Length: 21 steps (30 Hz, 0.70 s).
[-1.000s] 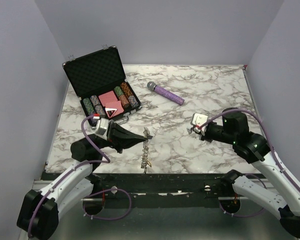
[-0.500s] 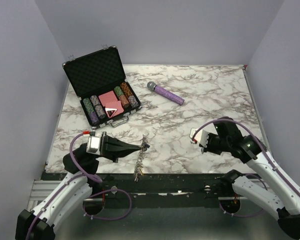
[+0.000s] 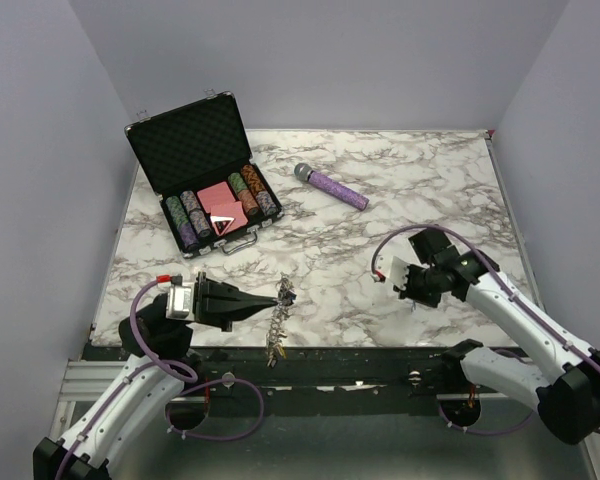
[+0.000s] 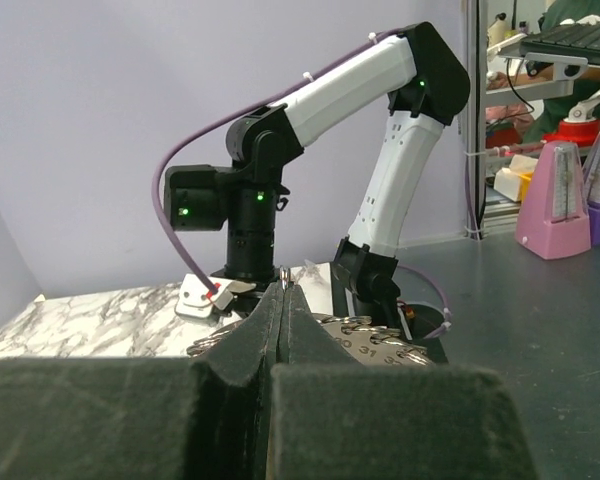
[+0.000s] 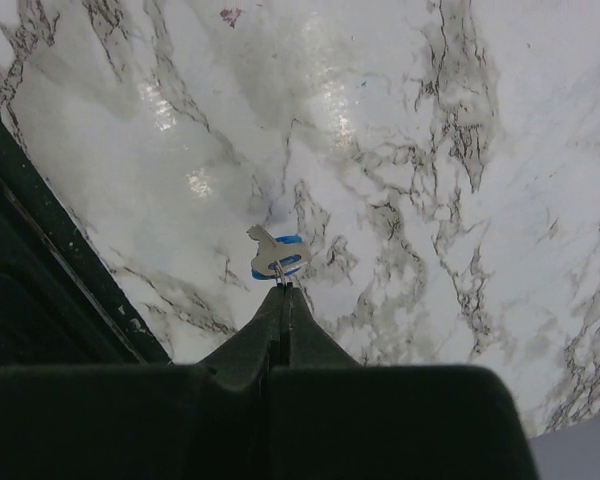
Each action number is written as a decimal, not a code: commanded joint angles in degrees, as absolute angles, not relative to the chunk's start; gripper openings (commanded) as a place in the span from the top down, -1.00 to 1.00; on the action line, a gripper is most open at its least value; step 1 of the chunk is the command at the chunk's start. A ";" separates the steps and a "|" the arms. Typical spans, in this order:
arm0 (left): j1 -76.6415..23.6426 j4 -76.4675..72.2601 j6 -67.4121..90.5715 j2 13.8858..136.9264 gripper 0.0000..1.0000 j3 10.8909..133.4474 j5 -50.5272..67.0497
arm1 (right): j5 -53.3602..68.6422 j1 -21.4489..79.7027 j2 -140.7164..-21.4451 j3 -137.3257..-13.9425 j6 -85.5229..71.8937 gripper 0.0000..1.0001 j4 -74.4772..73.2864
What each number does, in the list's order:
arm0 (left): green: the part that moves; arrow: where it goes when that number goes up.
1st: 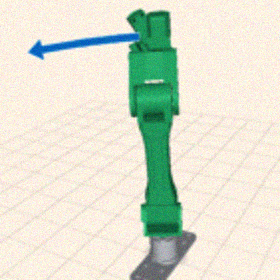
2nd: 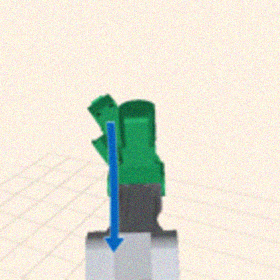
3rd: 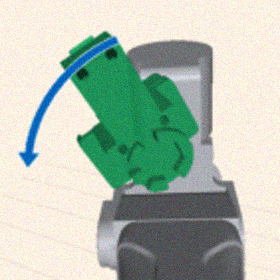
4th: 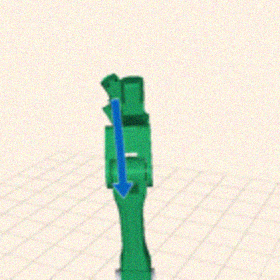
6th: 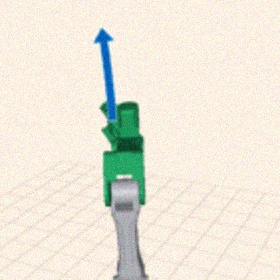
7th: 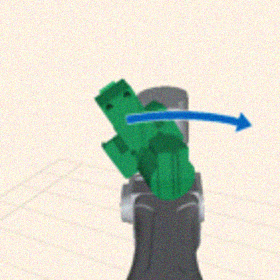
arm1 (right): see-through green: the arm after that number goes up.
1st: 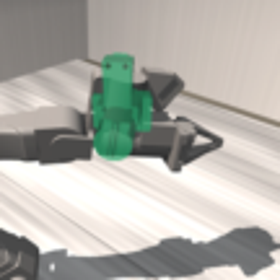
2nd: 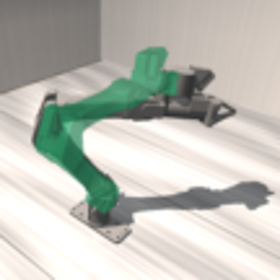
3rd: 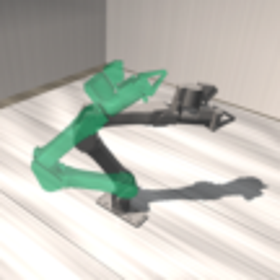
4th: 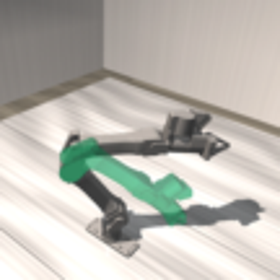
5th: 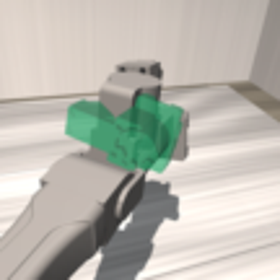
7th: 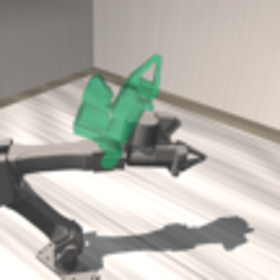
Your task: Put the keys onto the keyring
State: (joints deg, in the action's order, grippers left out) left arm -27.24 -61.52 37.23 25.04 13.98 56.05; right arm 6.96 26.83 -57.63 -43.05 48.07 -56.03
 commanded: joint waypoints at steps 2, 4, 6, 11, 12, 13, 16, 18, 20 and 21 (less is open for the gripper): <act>-27.51 -60.30 34.54 22.77 1.00 13.45 55.11 | 10.19 26.02 -60.90 -42.54 45.71 0.99 -47.21; -27.42 -59.86 34.19 22.59 1.00 13.36 55.11 | 10.63 25.93 -62.05 -42.10 44.48 0.99 -43.88; -27.51 -59.77 33.93 22.67 1.00 13.45 55.11 | 10.81 25.93 -63.19 -41.66 43.07 0.99 -40.71; -27.51 -59.24 33.40 22.85 1.00 13.54 55.02 | 13.18 25.84 -66.61 -41.13 40.87 1.00 -35.60; -27.51 -59.15 33.31 22.68 1.00 13.54 54.93 | 13.71 25.93 -67.49 -41.13 40.70 0.99 -34.99; -27.51 -58.98 33.22 22.76 1.00 13.54 54.93 | 14.15 25.93 -68.20 -41.31 40.52 0.99 -34.46; -27.42 -58.71 32.96 22.68 1.00 13.54 54.67 | 16.61 25.93 -72.50 -43.85 39.90 0.99 -32.79; -27.51 -58.89 33.05 22.68 1.00 13.45 54.49 | 18.01 25.93 -74.87 -45.34 39.47 0.99 -32.52; -27.51 -58.97 33.05 22.59 1.00 13.45 54.41 | 19.33 25.93 -78.12 -47.36 39.38 0.99 -33.13; -27.51 -59.15 33.13 22.67 1.00 13.53 54.49 | 19.94 25.93 -80.22 -48.94 39.03 0.99 -33.83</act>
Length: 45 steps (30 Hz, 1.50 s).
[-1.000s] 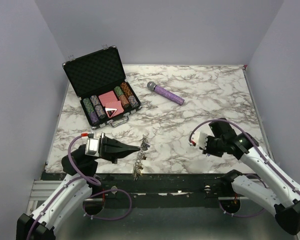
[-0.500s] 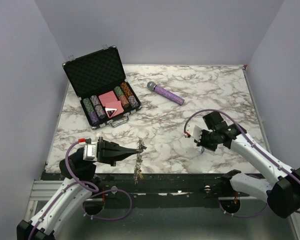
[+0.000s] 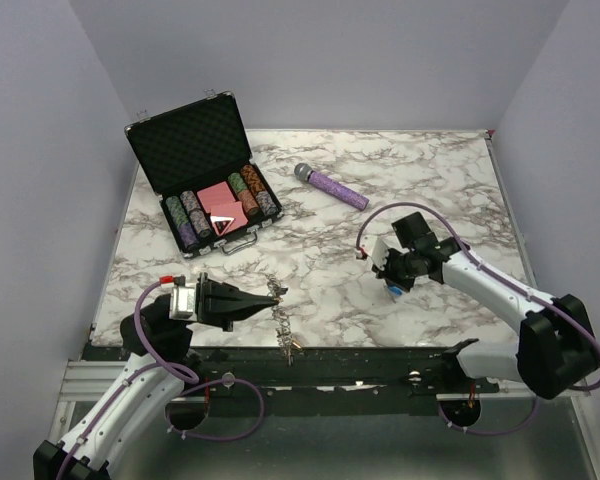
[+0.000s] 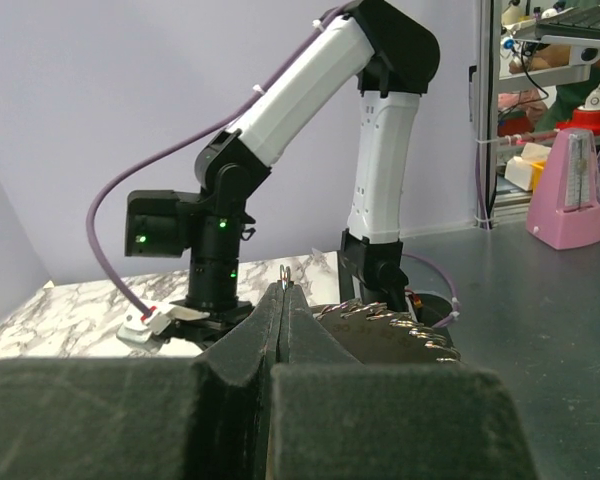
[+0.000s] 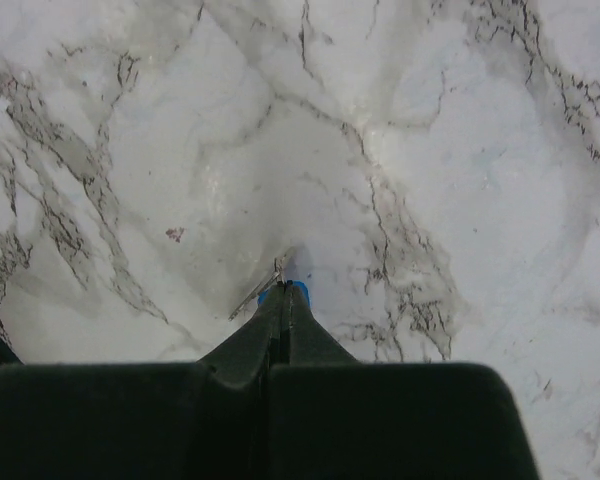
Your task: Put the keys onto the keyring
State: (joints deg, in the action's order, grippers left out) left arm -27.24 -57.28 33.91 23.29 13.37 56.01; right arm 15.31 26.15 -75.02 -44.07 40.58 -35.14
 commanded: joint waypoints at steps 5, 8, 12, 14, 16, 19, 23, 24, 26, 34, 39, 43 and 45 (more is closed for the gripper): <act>-27.51 -58.27 32.61 21.54 1.00 13.54 54.32 | 21.71 25.93 -87.10 -55.63 36.66 0.99 -35.08; -27.42 -57.66 32.26 21.01 1.00 13.53 54.32 | 21.27 25.84 -88.50 -55.81 34.46 0.99 -33.23; -27.51 -57.66 32.26 21.09 1.00 13.45 54.23 | 19.51 26.02 -90.26 -55.02 32.61 0.99 -31.82; -27.51 -57.74 32.26 21.09 1.00 13.45 54.23 | 18.90 26.10 -90.61 -54.76 31.91 0.99 -31.21; -27.51 -57.74 32.34 21.27 1.00 13.45 54.32 | 18.46 26.02 -91.05 -55.02 31.38 0.99 -30.94; -27.51 -57.66 32.34 21.27 1.00 13.45 54.23 | 18.72 25.93 -91.32 -55.20 30.50 0.94 -30.41; -27.42 -57.74 32.34 21.45 1.00 13.45 54.32 | 19.42 26.02 -92.37 -55.37 29.80 0.87 -29.62; -27.51 -57.74 32.34 21.45 1.00 13.45 54.23 | 19.60 26.02 -92.72 -55.37 29.62 0.87 -29.45; -27.42 -57.57 32.34 21.45 1.00 13.45 54.23 | 20.21 26.10 -93.16 -55.28 29.01 0.86 -29.09; -27.51 -57.39 32.26 21.36 1.00 13.45 54.23 | 20.48 26.63 -93.52 -54.67 28.30 0.73 -28.65; -27.51 -57.48 32.26 21.27 1.00 13.45 54.05 | 21.18 26.72 -93.52 -54.93 28.21 0.62 -28.83; -27.51 -57.39 32.17 21.27 1.00 13.45 54.23 | 21.27 26.63 -93.69 -54.84 27.95 0.54 -29.18; -27.42 -57.30 32.17 21.09 1.00 13.45 54.23 | 21.27 26.81 -93.52 -55.02 27.86 0.48 -29.18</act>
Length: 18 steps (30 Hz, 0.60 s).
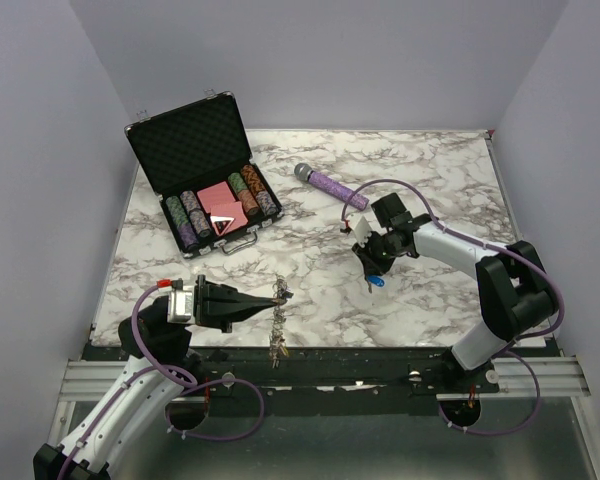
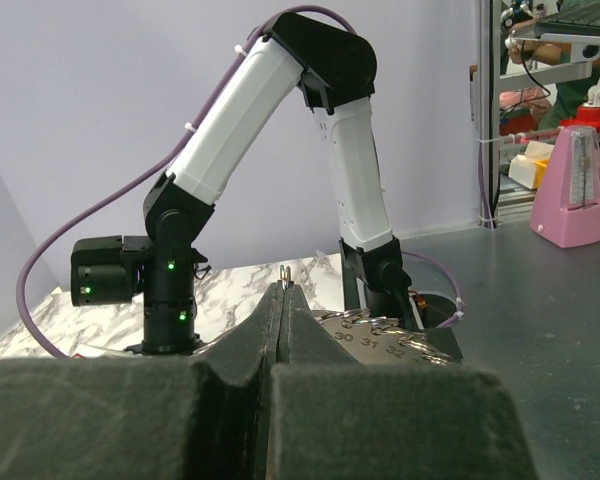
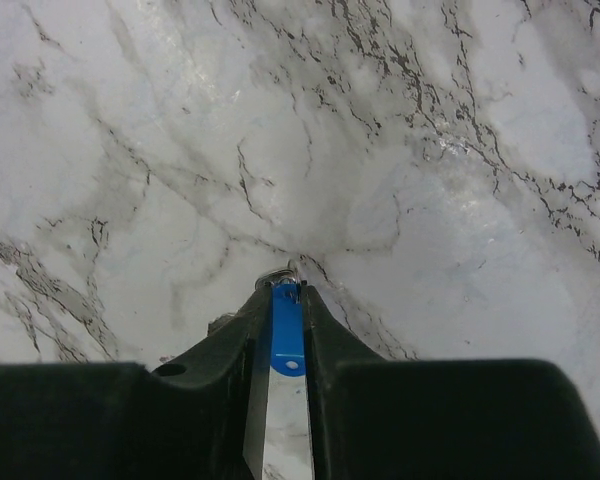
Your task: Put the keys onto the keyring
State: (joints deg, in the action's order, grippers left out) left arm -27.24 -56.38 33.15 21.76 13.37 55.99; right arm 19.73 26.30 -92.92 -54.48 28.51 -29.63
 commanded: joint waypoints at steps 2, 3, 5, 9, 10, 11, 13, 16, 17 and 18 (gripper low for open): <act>-27.42 -57.30 32.26 21.18 1.00 13.45 54.14 | 21.44 26.81 -93.52 -55.46 27.42 0.42 -29.35; -27.42 -57.39 32.26 21.09 1.00 13.45 54.23 | 21.53 26.72 -93.52 -55.63 27.07 0.38 -29.36; -27.51 -57.31 32.17 20.92 1.00 13.45 54.14 | 21.97 26.81 -93.69 -56.07 26.54 0.31 -29.53; -27.51 -57.22 32.26 20.74 1.00 13.36 54.05 | 22.59 26.72 -93.87 -56.95 25.32 0.20 -29.79; -27.42 -57.39 32.34 20.83 1.00 13.36 54.05 | 22.76 26.72 -93.78 -57.13 25.05 0.18 -29.79; -27.51 -57.31 32.43 20.92 1.00 13.36 54.14 | 22.94 26.72 -93.78 -57.30 24.87 0.16 -29.79; -27.51 -57.57 32.43 21.00 1.00 13.36 54.05 | 23.29 26.72 -93.60 -57.65 24.26 0.11 -29.79; -27.42 -57.57 32.52 21.09 1.00 13.27 54.14 | 24.17 26.72 -93.60 -58.09 23.82 0.07 -29.97; -27.42 -57.57 32.61 21.09 1.00 13.27 54.14 | 24.34 26.72 -93.52 -58.18 23.64 0.06 -29.88; -27.51 -57.66 32.52 21.18 1.00 13.27 54.05 | 24.43 26.72 -93.43 -58.27 23.73 0.05 -30.06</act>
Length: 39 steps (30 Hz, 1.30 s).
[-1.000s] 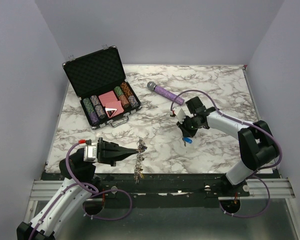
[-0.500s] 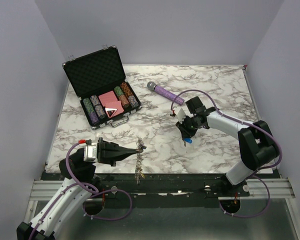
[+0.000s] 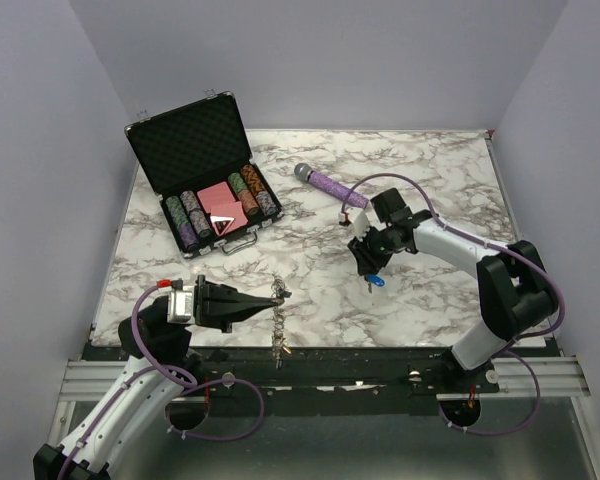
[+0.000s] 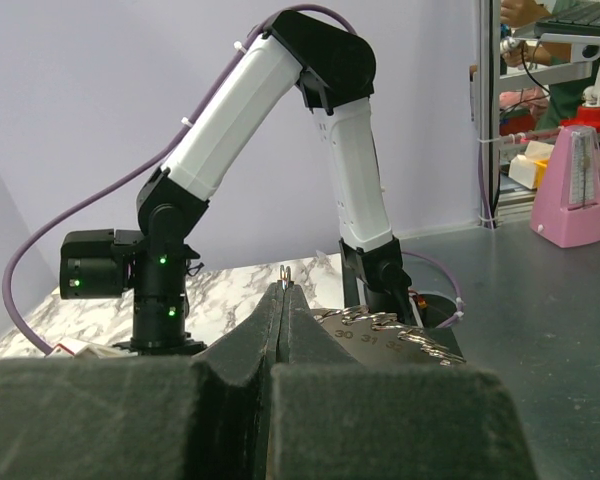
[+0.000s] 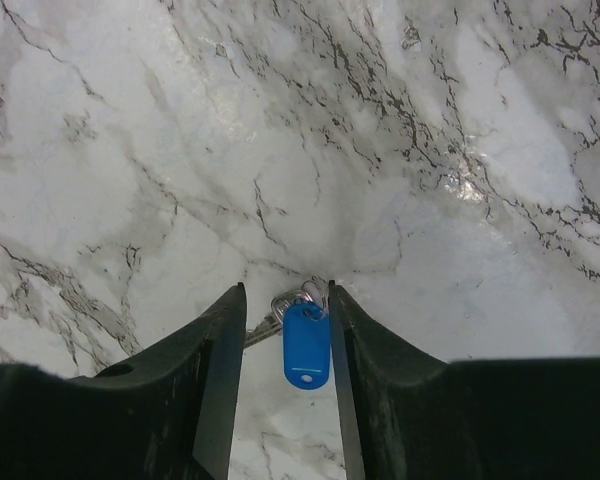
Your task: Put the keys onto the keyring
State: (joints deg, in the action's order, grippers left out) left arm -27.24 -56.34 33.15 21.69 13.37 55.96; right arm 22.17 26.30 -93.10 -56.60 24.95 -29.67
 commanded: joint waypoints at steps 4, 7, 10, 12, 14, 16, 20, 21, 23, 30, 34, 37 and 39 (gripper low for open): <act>-27.51 -57.74 32.96 21.53 1.00 13.10 53.53 | 26.09 26.72 -91.68 -60.81 24.87 0.01 -31.20; -27.51 -59.84 34.88 22.76 1.00 12.92 53.26 | 32.05 26.72 -89.13 -63.97 28.46 -0.04 -33.57; -27.51 -63.09 37.87 25.04 1.00 12.83 53.43 | 44.16 26.72 -86.49 -65.65 35.75 -0.13 -36.81; -27.51 -65.90 40.33 26.97 1.00 12.66 54.05 | 52.08 26.72 -85.17 -66.27 40.67 -0.20 -39.45; -27.51 -68.63 42.53 28.65 1.00 12.13 54.14 | 60.26 26.72 -84.29 -67.58 49.00 -0.33 -44.88; -27.51 -70.83 44.38 30.05 1.00 11.69 54.05 | 67.03 26.72 -84.11 -69.86 59.45 -0.36 -52.26; -27.51 -70.75 45.26 31.73 1.00 11.69 53.97 | 73.73 26.98 -84.20 -75.66 71.80 -0.36 -63.18; -27.51 -70.49 45.09 31.99 1.00 11.43 53.70 | 74.78 27.24 -84.11 -76.54 72.07 -0.36 -64.15; -27.51 -69.44 44.47 32.43 1.00 11.25 53.44 | 75.85 28.38 -83.32 -76.82 69.97 -0.36 -63.37; -27.86 -70.13 43.24 35.94 1.00 10.72 50.19 | 70.77 34.79 -81.91 -78.30 43.37 -0.36 -45.64; -28.83 -72.59 43.15 39.72 1.00 11.25 48.78 | 69.87 36.65 -82.53 -80.33 35.35 -0.33 -41.05; -29.35 -72.60 42.89 41.31 1.00 11.42 46.85 | 67.95 37.00 -82.44 -80.86 27.45 -0.20 -36.75; -29.62 -71.64 42.10 41.75 1.00 11.60 45.53 | 66.89 37.18 -82.27 -80.60 26.37 -0.18 -35.95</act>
